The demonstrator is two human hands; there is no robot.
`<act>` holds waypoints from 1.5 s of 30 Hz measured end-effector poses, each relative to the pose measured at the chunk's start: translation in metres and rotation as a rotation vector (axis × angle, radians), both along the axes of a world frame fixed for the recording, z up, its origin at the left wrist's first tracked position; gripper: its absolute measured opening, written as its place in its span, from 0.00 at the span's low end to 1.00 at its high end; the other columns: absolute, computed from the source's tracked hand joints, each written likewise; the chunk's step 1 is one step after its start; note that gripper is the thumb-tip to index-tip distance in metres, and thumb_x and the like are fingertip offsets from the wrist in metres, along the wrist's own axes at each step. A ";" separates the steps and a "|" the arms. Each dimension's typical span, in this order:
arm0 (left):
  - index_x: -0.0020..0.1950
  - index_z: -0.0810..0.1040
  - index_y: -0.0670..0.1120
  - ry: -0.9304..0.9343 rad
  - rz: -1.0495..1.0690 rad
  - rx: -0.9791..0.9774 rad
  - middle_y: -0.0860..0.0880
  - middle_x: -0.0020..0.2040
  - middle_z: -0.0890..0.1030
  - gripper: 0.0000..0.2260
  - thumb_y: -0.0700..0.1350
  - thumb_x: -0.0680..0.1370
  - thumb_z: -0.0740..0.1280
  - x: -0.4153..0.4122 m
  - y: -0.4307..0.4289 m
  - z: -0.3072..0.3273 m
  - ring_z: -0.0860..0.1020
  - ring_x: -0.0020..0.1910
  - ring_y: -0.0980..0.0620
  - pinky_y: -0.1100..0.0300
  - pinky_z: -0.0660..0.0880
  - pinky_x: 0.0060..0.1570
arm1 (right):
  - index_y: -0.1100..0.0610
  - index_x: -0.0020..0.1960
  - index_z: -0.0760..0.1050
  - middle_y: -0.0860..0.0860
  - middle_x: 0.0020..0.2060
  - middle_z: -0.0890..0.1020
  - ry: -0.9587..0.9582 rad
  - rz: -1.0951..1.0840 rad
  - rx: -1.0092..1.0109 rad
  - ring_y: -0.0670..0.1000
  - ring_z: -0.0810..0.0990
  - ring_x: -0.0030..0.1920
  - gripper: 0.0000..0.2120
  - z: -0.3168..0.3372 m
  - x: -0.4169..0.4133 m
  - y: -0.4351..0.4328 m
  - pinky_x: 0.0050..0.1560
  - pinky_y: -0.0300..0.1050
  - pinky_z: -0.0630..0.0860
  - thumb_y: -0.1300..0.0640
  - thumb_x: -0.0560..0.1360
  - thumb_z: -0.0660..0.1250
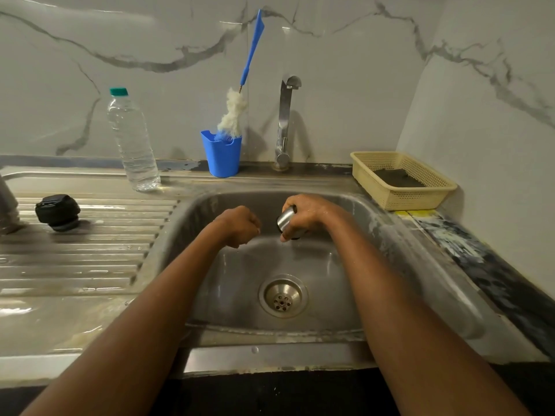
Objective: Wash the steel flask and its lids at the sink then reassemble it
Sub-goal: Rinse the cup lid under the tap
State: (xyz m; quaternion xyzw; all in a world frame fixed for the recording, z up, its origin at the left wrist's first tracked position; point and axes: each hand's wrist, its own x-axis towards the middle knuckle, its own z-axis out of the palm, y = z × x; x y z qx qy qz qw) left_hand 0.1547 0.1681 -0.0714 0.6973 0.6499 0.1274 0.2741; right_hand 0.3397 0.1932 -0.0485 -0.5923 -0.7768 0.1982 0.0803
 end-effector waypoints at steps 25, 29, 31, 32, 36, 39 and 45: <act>0.62 0.84 0.46 -0.004 -0.003 0.174 0.45 0.58 0.84 0.13 0.46 0.80 0.68 -0.007 -0.012 0.027 0.80 0.56 0.48 0.55 0.76 0.58 | 0.54 0.54 0.80 0.52 0.47 0.85 0.233 -0.115 0.162 0.53 0.85 0.46 0.24 0.036 -0.010 -0.018 0.51 0.55 0.83 0.46 0.64 0.83; 0.78 0.68 0.45 -0.025 0.010 0.218 0.43 0.71 0.76 0.30 0.46 0.77 0.73 -0.027 -0.029 0.046 0.74 0.69 0.44 0.49 0.71 0.70 | 0.51 0.53 0.74 0.50 0.49 0.83 0.602 -0.088 0.136 0.49 0.85 0.48 0.23 0.067 -0.042 -0.042 0.50 0.50 0.85 0.46 0.67 0.81; 0.79 0.65 0.46 -0.080 0.035 0.292 0.43 0.71 0.75 0.35 0.44 0.74 0.76 -0.048 -0.043 0.056 0.74 0.69 0.43 0.47 0.72 0.68 | 0.52 0.53 0.73 0.52 0.51 0.83 0.617 -0.045 0.077 0.50 0.86 0.49 0.24 0.070 -0.067 -0.050 0.51 0.51 0.85 0.45 0.66 0.82; 0.79 0.65 0.46 -0.083 0.044 0.330 0.43 0.71 0.75 0.36 0.44 0.73 0.77 -0.061 -0.051 0.060 0.75 0.68 0.42 0.48 0.73 0.67 | 0.52 0.53 0.73 0.53 0.51 0.83 0.582 -0.023 0.066 0.51 0.86 0.50 0.25 0.069 -0.081 -0.051 0.52 0.52 0.84 0.44 0.66 0.82; 0.72 0.72 0.44 -0.128 0.134 0.465 0.43 0.63 0.80 0.30 0.45 0.72 0.78 -0.110 -0.079 0.070 0.78 0.61 0.42 0.54 0.75 0.56 | 0.54 0.59 0.70 0.51 0.52 0.79 0.466 0.093 0.092 0.52 0.81 0.53 0.30 0.075 -0.142 -0.055 0.54 0.52 0.82 0.42 0.67 0.80; 0.76 0.68 0.44 -0.180 0.234 0.553 0.43 0.67 0.76 0.36 0.48 0.72 0.79 -0.144 -0.094 0.073 0.76 0.61 0.44 0.57 0.72 0.55 | 0.52 0.62 0.72 0.51 0.54 0.80 0.408 0.210 0.125 0.52 0.80 0.54 0.26 0.083 -0.190 -0.062 0.54 0.47 0.79 0.47 0.70 0.79; 0.68 0.75 0.47 -0.125 0.414 0.507 0.46 0.57 0.82 0.26 0.49 0.72 0.78 -0.191 -0.106 0.060 0.76 0.49 0.49 0.57 0.70 0.46 | 0.54 0.53 0.76 0.52 0.47 0.81 0.352 0.292 0.042 0.53 0.80 0.49 0.11 0.071 -0.262 -0.066 0.45 0.47 0.77 0.55 0.72 0.71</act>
